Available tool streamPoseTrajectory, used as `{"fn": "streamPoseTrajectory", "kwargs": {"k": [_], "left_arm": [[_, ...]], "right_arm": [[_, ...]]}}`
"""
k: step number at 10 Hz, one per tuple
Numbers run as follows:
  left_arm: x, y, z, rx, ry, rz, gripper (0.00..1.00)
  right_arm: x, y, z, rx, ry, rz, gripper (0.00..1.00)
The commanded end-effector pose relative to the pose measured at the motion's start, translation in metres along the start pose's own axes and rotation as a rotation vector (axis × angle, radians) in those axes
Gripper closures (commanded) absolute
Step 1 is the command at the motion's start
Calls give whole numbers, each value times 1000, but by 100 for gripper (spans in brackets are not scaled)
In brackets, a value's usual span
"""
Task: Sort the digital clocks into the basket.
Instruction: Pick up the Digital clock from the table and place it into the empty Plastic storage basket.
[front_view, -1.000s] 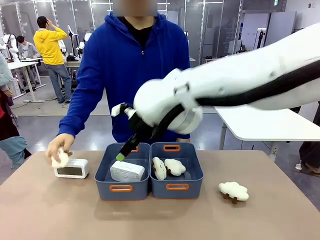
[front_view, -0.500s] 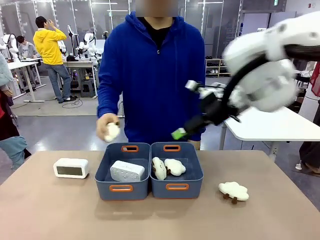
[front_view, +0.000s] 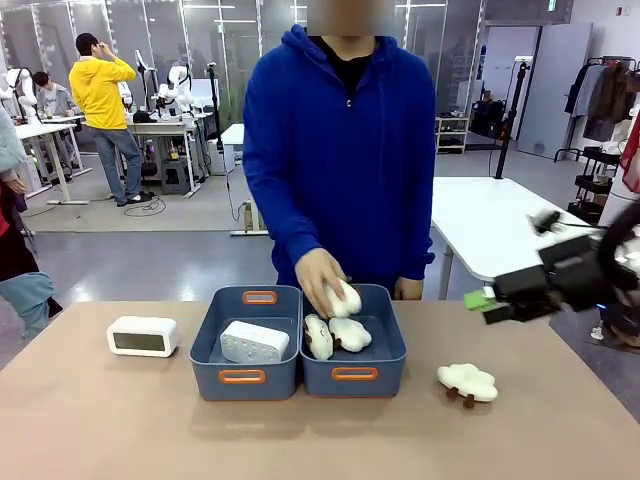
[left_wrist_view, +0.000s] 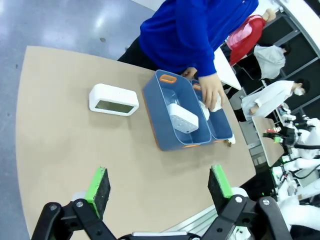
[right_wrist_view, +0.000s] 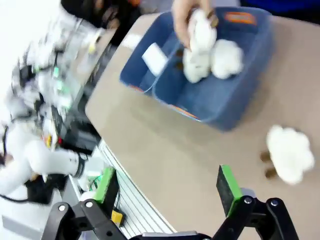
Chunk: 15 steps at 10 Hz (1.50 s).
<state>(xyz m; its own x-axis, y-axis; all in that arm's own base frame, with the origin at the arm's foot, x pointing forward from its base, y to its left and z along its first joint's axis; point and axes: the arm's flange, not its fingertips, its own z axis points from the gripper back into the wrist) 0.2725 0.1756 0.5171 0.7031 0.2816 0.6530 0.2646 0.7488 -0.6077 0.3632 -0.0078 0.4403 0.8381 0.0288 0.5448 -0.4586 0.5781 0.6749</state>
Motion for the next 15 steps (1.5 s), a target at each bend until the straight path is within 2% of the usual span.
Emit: {"fn": "streamPoseTrajectory", "kwargs": {"k": [1,2,3,4,5,10,11,12,13,14,15], "left_arm": [[1,-1,0,-2,8,-3,0],[1,-1,0,-2,8,-3,0],[1,-1,0,-2,8,-3,0],[1,-1,0,-2,8,-3,0],[1,-1,0,-2,8,-3,0],[0,0,0,0,0,0,0],[16,-33,-36,222,153,-242,0],[32,-46,-85,375,294,-490,0],[47,-59,-134,418,430,-724,0],[57,-65,-170,469,552,-884,0],[66,-70,-201,456,653,-1085,0]], "right_arm": [[-41,6,44,-86,-111,-105,0],[-55,3,58,-124,-154,-130,0],[-60,-1,62,-159,-150,-161,0],[-59,-3,54,-175,-164,-166,0],[-10,-21,78,-118,-151,-124,0],[-10,-21,78,-118,-151,-124,0],[-10,-21,78,-118,-151,-124,0],[-10,-21,78,-118,-151,-124,0],[-10,-21,78,-118,-151,-124,0],[-10,-21,78,-118,-151,-124,0],[-10,-21,78,-118,-151,-124,0]]}}
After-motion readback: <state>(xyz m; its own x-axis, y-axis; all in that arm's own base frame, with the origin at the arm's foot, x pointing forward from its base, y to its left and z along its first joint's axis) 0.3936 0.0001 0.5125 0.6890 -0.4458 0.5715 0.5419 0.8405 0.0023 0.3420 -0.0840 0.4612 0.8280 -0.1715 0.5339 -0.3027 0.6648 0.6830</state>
